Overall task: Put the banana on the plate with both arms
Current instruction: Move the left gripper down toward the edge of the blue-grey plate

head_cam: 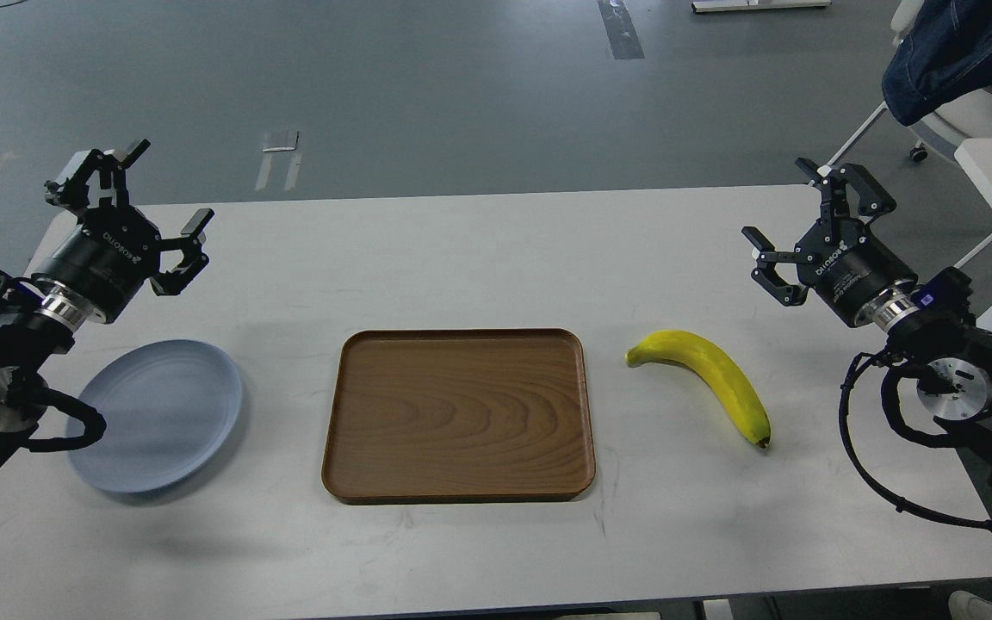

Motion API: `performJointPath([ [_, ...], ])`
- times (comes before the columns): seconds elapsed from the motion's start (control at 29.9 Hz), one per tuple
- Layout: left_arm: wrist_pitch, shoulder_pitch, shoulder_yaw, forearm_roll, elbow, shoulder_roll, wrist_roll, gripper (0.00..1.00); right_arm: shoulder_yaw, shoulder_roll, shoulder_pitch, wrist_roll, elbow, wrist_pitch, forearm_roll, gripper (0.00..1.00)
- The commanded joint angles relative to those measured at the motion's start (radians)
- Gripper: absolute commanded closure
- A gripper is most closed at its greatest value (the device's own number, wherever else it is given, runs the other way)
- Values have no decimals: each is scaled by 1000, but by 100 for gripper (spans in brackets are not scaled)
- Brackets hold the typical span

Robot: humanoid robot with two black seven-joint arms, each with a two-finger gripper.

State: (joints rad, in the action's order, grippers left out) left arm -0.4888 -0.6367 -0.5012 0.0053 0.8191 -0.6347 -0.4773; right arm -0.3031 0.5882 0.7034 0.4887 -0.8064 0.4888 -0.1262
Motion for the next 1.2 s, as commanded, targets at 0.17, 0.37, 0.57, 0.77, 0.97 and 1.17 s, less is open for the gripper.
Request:
performJointPath([
  [0.17,0,-3,4,1,-15,12,6,0,-1,1,-2,0,-1,0,0,0],
  [0.37,0,-50,1,-1,-152,9,2,0,1,16,-2,0,-2,0,2,0],
  [0.57,0,-64,9,143,-186,-42,-4,0,1,33,-1,0,-8,0,3,0],
  [0.77,0,-103,-3,575,41,-180,-11,0,1,33,-1,0,-10,0,3,0],
  [0.97,0,-133,-3,1005,222,-296,-11,0,1,47,-1,0,-13,0,3,0],
  [1.17,0,-118,15,1451,290,-381,-11,0,1,48,4,0,-14,0,5,0],
])
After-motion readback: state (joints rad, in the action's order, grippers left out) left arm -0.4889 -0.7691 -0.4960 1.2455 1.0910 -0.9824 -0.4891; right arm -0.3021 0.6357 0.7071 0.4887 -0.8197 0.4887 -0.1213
